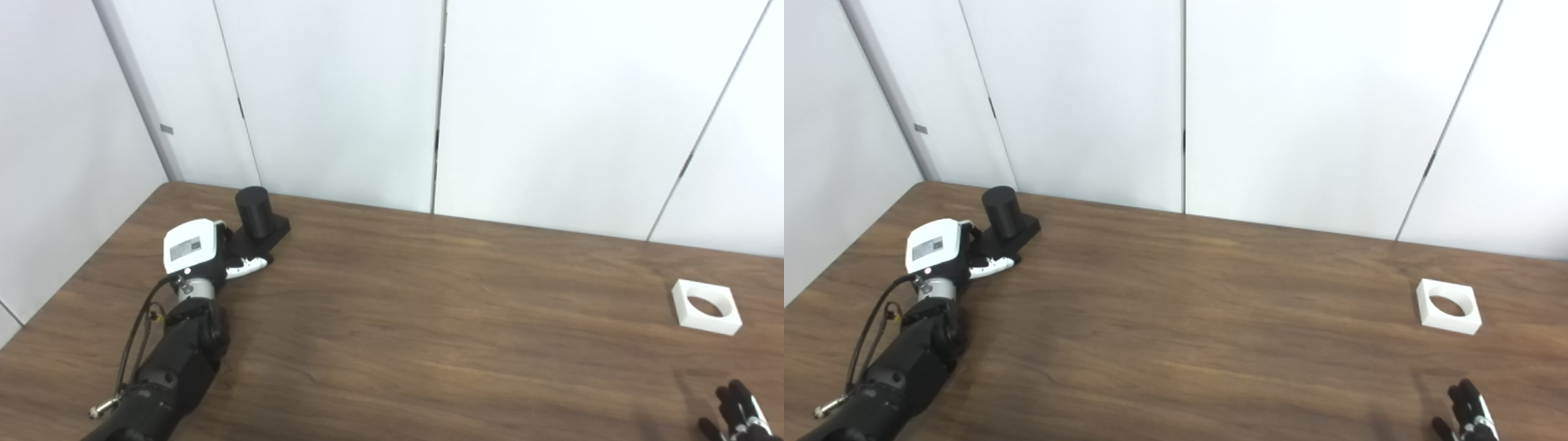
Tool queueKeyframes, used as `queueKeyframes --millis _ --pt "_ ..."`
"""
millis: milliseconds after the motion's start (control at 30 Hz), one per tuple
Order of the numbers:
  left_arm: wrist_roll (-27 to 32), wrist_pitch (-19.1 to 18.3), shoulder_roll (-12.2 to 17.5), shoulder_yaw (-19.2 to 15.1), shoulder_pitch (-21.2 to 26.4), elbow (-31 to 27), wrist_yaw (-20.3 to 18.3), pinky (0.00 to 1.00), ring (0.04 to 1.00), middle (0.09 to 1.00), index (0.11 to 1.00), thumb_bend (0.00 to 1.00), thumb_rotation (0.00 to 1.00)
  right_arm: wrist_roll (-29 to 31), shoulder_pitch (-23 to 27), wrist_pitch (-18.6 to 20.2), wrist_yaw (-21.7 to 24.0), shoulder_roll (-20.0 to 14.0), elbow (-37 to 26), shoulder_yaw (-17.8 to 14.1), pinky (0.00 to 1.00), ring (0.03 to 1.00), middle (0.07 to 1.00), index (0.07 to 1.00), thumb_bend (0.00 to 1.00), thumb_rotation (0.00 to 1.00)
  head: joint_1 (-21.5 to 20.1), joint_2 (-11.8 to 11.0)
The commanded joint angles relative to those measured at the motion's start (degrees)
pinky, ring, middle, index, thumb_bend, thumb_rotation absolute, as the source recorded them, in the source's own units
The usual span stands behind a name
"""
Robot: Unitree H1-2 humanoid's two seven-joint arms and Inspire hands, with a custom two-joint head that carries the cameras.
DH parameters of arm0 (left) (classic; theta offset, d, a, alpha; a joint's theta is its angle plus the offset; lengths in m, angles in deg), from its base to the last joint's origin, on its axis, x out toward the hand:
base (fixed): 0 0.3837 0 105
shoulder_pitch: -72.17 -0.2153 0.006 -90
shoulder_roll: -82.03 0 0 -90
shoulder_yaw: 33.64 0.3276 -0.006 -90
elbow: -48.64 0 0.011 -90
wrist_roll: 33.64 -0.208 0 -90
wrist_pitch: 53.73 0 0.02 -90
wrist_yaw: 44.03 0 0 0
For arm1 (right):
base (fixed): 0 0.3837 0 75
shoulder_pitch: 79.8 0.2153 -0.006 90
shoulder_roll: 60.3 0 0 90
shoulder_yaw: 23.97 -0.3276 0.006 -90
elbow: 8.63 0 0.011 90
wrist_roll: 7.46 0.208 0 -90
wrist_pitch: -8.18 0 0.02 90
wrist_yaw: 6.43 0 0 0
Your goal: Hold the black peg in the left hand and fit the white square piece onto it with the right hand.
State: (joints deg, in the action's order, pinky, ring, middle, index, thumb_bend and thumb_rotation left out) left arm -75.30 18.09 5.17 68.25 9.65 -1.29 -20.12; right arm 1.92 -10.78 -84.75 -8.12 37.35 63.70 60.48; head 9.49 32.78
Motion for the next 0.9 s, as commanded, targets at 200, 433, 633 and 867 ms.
queueKeyframes --millis 200,433,633,867 --pt "-1.10 -2.01 1.51 1.33 3.04 1.24 1.22 0.84 0.831 0.789 0.630 0.87 0.51 -0.42 -0.49 0.17 0.51 1.42 -1.70 0.65 1.00 1.000 0.958 0.978 0.62 1.00 0.05 0.20" --pt "-0.09 -0.82 1.36 0.93 2.90 1.26 1.84 0.84 0.818 0.751 0.538 0.83 0.40 -0.85 -0.60 0.45 0.26 1.48 -2.10 0.57 1.00 1.000 0.953 0.973 0.61 1.00 0.01 0.24" --pt "1.46 3.19 0.87 -0.29 2.39 1.86 5.79 0.85 0.822 0.736 0.482 0.53 0.07 -1.22 -0.69 1.13 0.12 1.65 -2.79 0.64 1.00 1.000 0.959 0.976 0.60 1.00 -0.02 0.23" --pt "2.87 5.26 0.63 -1.28 1.61 1.23 6.98 0.83 0.795 0.697 0.481 0.52 0.05 -1.06 -0.39 0.75 0.16 1.86 -2.71 0.59 1.00 1.000 0.961 0.977 0.58 1.00 -0.05 0.34"
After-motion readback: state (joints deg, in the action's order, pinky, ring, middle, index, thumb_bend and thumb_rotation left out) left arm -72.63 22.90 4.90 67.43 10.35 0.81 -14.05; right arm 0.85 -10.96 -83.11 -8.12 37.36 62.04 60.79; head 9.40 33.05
